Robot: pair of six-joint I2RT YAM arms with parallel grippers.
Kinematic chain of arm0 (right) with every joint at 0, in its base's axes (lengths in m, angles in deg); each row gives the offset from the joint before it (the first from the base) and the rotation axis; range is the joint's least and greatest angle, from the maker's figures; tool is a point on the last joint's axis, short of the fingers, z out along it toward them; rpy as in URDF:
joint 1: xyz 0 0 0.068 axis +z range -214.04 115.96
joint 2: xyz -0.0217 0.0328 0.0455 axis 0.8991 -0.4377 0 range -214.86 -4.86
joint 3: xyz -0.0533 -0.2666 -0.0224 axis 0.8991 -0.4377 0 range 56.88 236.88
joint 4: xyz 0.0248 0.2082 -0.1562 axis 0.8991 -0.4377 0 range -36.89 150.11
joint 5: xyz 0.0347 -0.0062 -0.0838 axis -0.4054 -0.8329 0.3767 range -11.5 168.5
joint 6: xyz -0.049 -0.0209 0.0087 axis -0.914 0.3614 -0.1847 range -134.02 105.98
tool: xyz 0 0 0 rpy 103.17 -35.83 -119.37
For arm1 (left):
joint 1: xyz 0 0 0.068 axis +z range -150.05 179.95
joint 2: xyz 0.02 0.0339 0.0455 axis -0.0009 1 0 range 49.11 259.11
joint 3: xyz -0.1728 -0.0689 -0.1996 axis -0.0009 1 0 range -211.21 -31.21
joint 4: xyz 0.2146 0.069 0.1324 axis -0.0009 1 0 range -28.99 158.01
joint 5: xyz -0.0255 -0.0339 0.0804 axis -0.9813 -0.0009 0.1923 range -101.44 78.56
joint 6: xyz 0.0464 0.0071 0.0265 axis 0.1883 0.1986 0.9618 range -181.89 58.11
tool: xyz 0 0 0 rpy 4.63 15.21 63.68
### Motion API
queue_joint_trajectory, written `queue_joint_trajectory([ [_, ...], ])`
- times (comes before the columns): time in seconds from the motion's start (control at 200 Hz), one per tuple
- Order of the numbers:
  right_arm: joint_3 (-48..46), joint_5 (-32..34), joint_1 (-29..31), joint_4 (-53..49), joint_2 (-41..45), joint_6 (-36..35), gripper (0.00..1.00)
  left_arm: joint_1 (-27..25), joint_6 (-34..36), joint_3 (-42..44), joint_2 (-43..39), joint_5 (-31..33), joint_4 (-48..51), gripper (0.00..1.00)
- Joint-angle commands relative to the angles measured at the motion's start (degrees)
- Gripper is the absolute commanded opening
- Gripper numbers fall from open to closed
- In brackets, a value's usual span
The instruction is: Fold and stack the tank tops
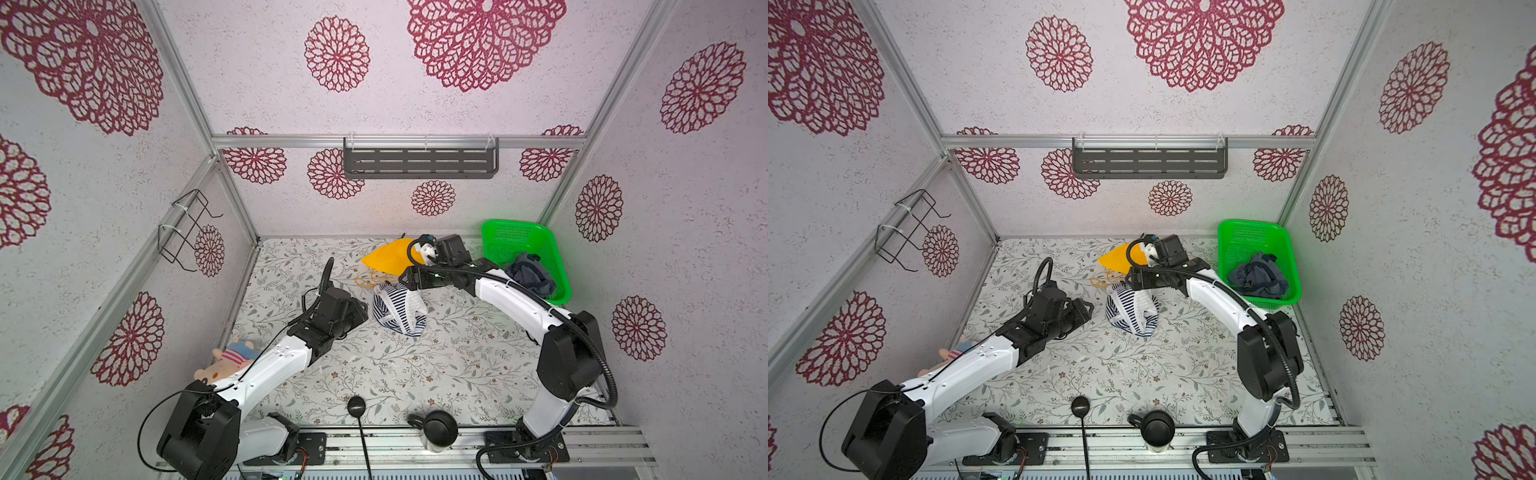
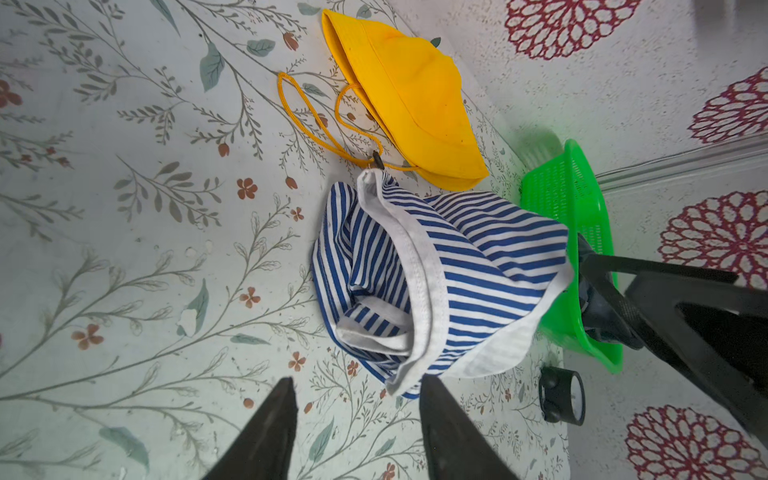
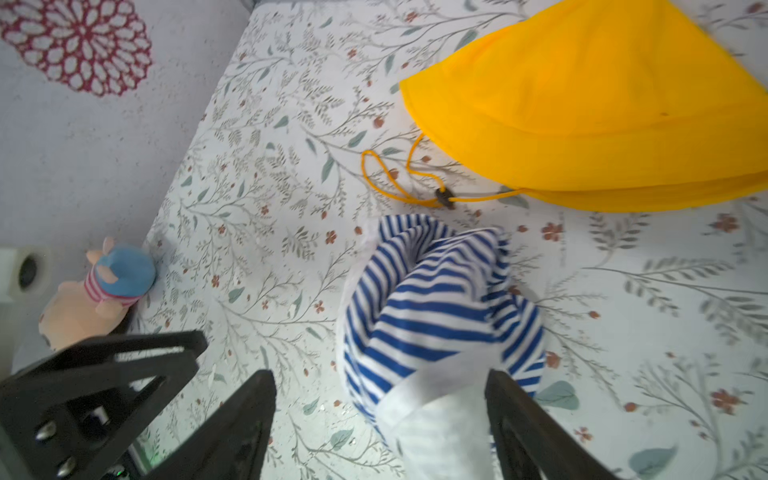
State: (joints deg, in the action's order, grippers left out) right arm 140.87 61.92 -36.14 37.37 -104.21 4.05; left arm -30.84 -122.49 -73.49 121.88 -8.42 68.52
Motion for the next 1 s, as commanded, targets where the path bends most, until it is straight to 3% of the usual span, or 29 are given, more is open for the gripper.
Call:
queue_joint_trajectory([
  [0.0, -2.5, 1.6, -6.9, -4.0, 5.8, 0.6, 0.84, -3.4, -5.1, -0.6, -0.4, -0.7, -0.8, 0.59],
  [0.1, -7.5, 2.7, -9.9, -6.3, 8.8, -0.7, 0.8, -6.3, -7.2, -1.2, 1.6, -2.0, -3.7, 0.67],
  [0.215, -15.0, 1.1, -10.7, -5.4, 13.3, -1.4, 0.74, -6.9, -10.2, -0.8, 5.1, -6.2, -11.8, 0.67],
  [0.4, -21.2, -1.0, -14.5, -4.6, 18.0, 0.0, 0.48, -7.7, -15.2, -1.3, 13.9, -11.5, -23.2, 0.49],
  [0.5, -23.5, -1.0, -14.8, -4.2, 19.8, 0.1, 0.45, -8.8, -12.8, -5.5, 18.7, -10.9, -18.5, 0.39],
  [0.571, -25.2, -1.1, -15.0, -3.4, 21.3, 0.4, 0.43, -9.0, -11.9, -7.0, 21.4, -9.2, -16.5, 0.38],
  [0.611, -26.1, -1.7, -15.2, -3.0, 22.1, 0.6, 0.42, -9.0, -11.8, -7.4, 22.5, -7.9, -16.8, 0.43],
  [0.696, -26.9, -2.9, -15.5, -3.3, 23.0, 0.6, 0.42, -8.7, -11.0, -9.3, 25.1, -5.9, -16.9, 0.71],
  [0.831, -27.9, -2.7, -16.1, -4.0, 24.4, 0.0, 0.42, -8.8, -7.9, -14.7, 29.2, -6.9, -11.8, 0.8],
  [0.901, -28.4, -2.8, -16.6, -4.0, 25.2, -0.3, 0.42, -8.9, -7.2, -15.5, 30.1, -6.4, -10.5, 0.65],
  [0.961, -28.6, -2.8, -16.9, -4.1, 25.4, -0.5, 0.42, -8.8, -7.9, -15.1, 30.0, -5.5, -11.3, 0.32],
  [0.996, -28.6, -2.8, -16.9, -4.1, 25.4, -0.5, 0.42, -8.8, -7.9, -15.1, 29.7, -4.9, -11.7, 0.18],
])
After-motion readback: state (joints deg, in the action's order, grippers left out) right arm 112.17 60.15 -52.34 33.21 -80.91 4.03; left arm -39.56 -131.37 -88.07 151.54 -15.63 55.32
